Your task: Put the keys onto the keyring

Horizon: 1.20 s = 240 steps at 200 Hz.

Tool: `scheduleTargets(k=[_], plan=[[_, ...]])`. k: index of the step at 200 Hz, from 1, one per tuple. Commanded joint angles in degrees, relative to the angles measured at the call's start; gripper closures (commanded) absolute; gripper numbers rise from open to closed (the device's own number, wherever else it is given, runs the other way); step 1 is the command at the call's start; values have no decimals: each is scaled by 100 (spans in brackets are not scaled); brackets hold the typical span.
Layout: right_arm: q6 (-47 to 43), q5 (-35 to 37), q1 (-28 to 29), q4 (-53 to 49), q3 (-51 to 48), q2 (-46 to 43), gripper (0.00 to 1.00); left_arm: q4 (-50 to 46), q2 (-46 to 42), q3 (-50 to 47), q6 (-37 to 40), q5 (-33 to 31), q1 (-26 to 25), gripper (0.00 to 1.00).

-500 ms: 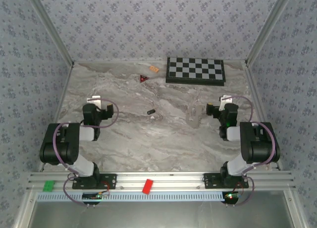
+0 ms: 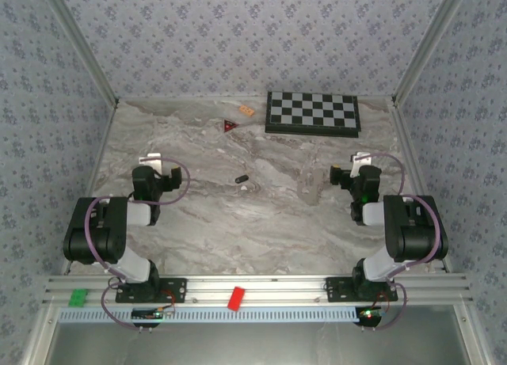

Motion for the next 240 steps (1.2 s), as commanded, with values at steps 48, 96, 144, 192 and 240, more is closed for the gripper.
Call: scheduleTargets(k=[48,96,144,192,240], plan=[[-24,-51,-4,-25,105,-70,1,61,-39,169,49,125,64,0],[-15,-94,-29,-35,113,-69,1,26,-31,193,20,139,85,0],[0,1196,306,-218,20,-608,1,-1944,-733,1076,-270,-583,98,0],[1963,1739,510,-2937,659,-2516,0,-6051,-1531,3483,-2543,-1502,103,0],[3399,-56,-170,-3567,671,-3619,0,-6900,-2006,3695,-3187,-312,21,0]])
